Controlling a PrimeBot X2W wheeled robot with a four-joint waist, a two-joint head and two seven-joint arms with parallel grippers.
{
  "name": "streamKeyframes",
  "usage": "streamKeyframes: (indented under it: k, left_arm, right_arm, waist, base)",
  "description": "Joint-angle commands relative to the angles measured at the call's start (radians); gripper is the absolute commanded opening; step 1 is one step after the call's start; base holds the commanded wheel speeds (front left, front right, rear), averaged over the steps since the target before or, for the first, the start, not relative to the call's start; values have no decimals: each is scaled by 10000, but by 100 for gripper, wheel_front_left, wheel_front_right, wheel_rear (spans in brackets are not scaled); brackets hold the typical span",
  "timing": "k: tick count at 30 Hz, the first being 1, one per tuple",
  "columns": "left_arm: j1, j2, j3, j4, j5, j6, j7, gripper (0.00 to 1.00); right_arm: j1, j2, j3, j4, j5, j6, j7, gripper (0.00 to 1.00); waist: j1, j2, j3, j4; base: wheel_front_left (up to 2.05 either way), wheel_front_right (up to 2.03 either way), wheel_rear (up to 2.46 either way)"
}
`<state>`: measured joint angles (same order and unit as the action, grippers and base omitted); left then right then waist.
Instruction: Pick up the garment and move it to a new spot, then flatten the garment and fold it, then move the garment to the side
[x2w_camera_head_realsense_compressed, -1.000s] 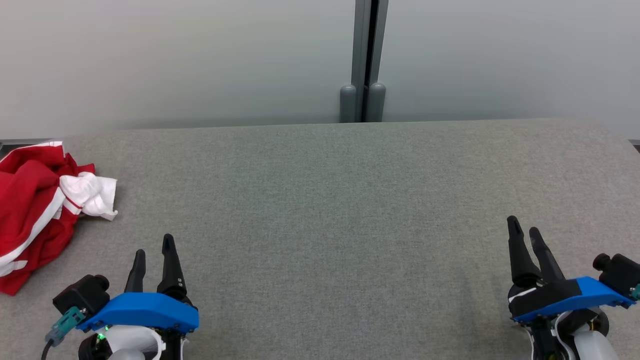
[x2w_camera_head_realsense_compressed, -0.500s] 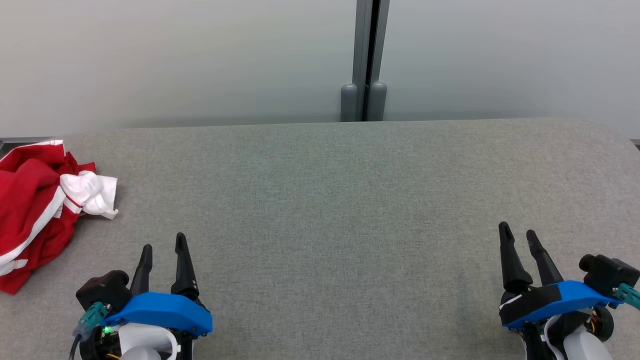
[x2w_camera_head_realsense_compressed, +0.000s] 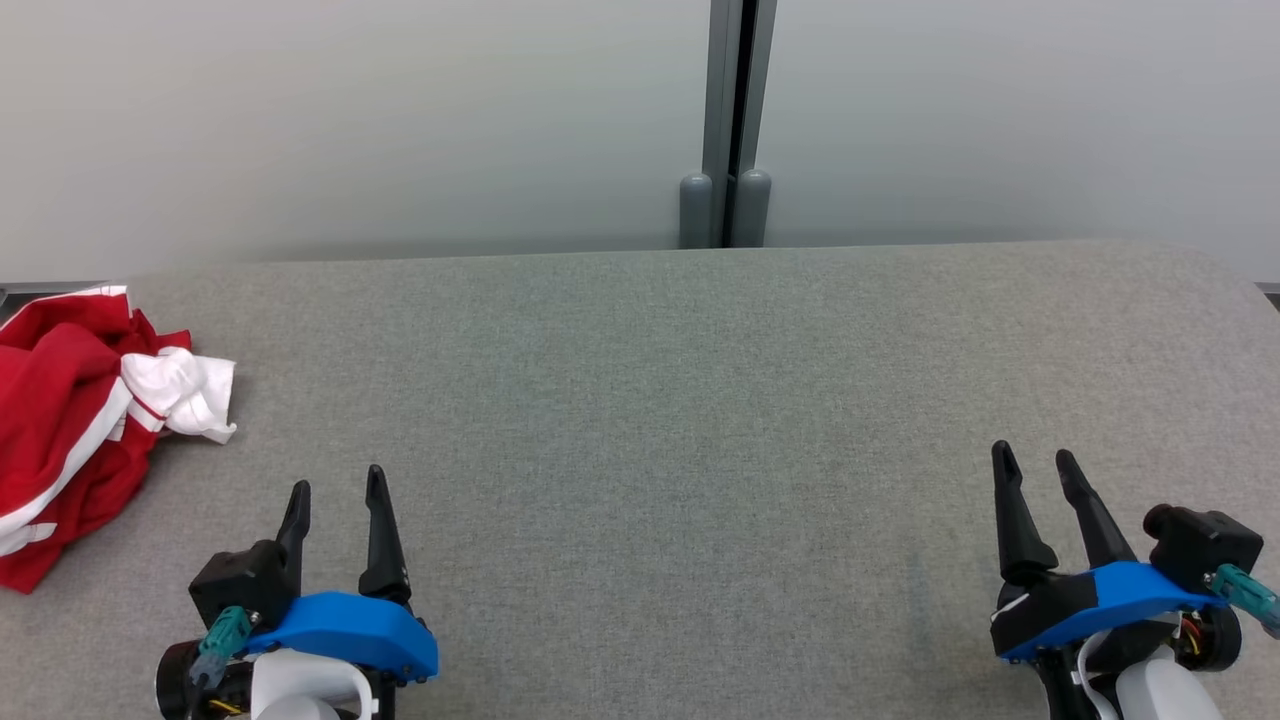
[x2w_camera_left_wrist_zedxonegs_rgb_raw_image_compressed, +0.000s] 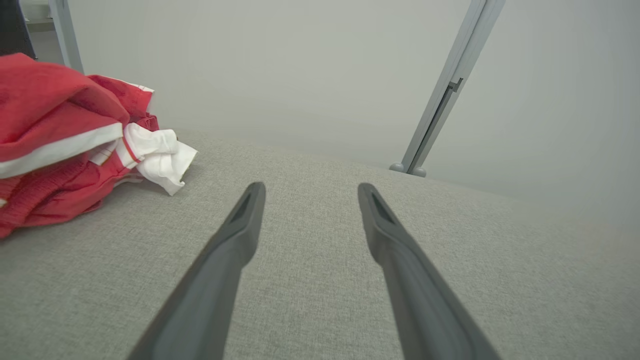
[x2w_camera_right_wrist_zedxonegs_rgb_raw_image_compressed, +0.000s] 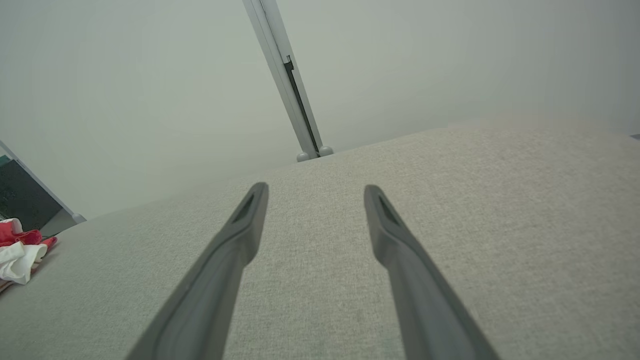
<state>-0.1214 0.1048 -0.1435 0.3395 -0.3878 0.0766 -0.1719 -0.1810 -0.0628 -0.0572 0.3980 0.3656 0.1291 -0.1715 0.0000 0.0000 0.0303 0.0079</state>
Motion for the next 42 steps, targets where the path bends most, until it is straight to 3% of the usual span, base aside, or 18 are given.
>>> streamKeyframes:
  k: [1,25,33,42]
  left_arm:
    - [-22,99,-66,-50,295,56,-112,100]
    - [185,-20,-238,367,2397,216,-637,100]
    - [154,-104,-121,446,2870,300,-785,100]
    - [285,-181,121,555,3549,391,-952,100]
  right_arm:
    - [-161,15,-20,-117,-263,23,-109,100]
    - [-81,104,-55,497,-2651,25,-638,100]
    - [-116,104,-53,577,-3219,26,-777,100]
    - [-63,30,338,668,-3821,27,-955,100]
  waist:
    - [0,0,-12,-5]
    - [0,0,-8,31]
    - [0,0,135,369]
    - [0,0,290,2385]
  base:
    - [0,0,0]
    - [0,0,0]
    - [0,0,0]
    - [0,0,0]
